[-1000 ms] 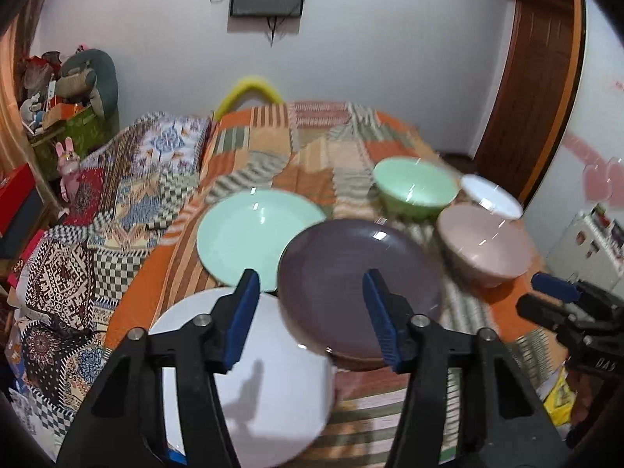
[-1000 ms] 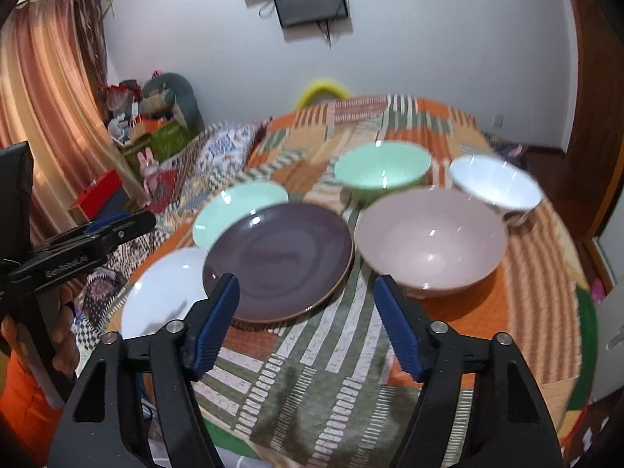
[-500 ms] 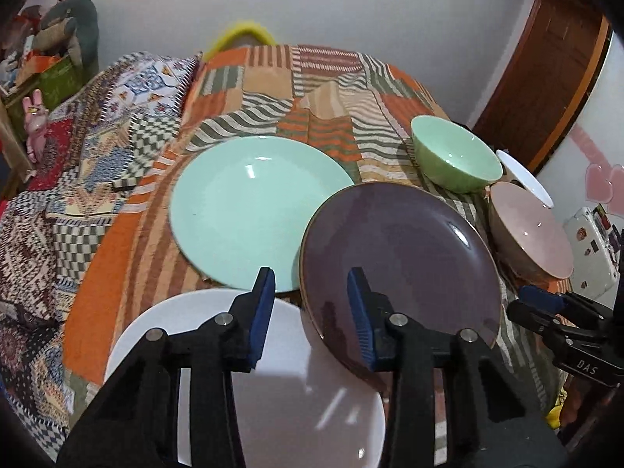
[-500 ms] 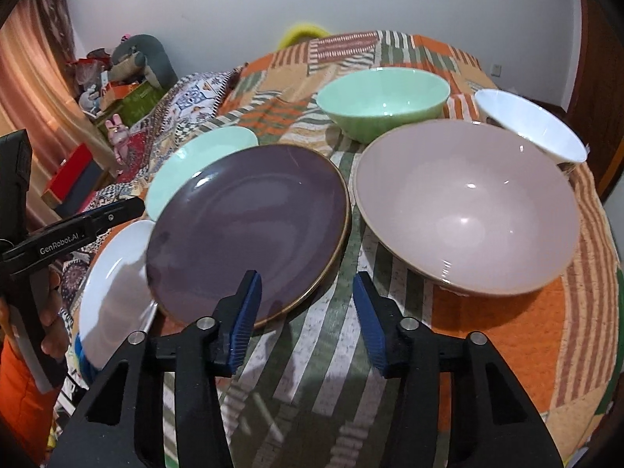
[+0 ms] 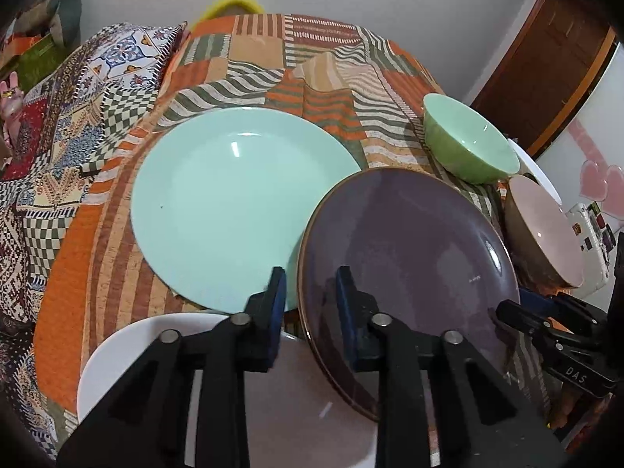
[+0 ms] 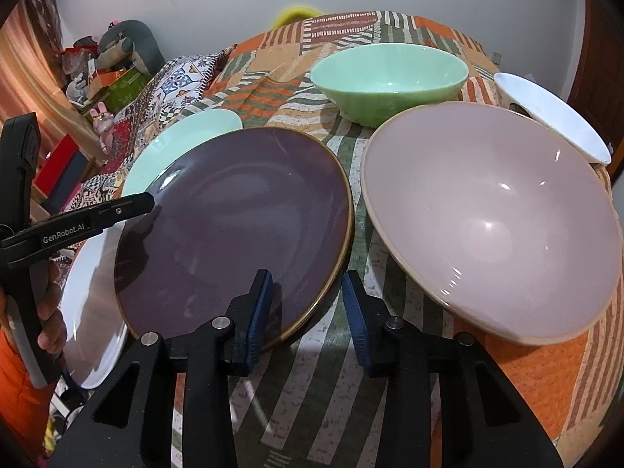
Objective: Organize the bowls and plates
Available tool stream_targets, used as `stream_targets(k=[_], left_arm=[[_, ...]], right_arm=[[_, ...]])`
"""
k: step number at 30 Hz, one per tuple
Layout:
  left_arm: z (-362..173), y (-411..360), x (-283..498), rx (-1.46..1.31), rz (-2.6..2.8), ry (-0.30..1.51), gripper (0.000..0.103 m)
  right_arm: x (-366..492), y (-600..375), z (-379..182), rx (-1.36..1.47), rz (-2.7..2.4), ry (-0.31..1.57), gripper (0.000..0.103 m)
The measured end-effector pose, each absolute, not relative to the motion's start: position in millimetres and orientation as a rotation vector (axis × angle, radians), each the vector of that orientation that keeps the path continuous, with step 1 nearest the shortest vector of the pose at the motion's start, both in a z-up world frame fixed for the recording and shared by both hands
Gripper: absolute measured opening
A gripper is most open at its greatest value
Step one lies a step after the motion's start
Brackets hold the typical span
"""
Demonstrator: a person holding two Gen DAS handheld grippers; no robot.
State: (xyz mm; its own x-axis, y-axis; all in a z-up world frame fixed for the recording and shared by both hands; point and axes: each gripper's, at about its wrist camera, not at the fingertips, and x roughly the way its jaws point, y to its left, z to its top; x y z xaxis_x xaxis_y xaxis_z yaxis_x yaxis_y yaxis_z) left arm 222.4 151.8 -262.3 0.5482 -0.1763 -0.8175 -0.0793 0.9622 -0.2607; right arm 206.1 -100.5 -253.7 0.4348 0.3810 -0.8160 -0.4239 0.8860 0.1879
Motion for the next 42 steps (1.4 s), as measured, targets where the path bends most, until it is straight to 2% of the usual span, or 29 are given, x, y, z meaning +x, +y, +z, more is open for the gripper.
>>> stream_targets(k=[12,30,42], left_arm=[[-262.6,148.2,219.8,-0.257,-0.084,1.003,0.017],[-225.8,111.7,153.7,-0.201,-0.103,0.962,0.017],[-225.4,76.0,114.8,-0.194,-0.142,0.998,0.018]], right_arm=[[212.0,-98.7,-251.4,-0.044,0.494,1.011,0.022],[184.7,-119.0,-231.9,-0.033,0.490,0.999,0.022],[156.9,-138.9,-228.6,-0.040,0.467,0.996,0.022]])
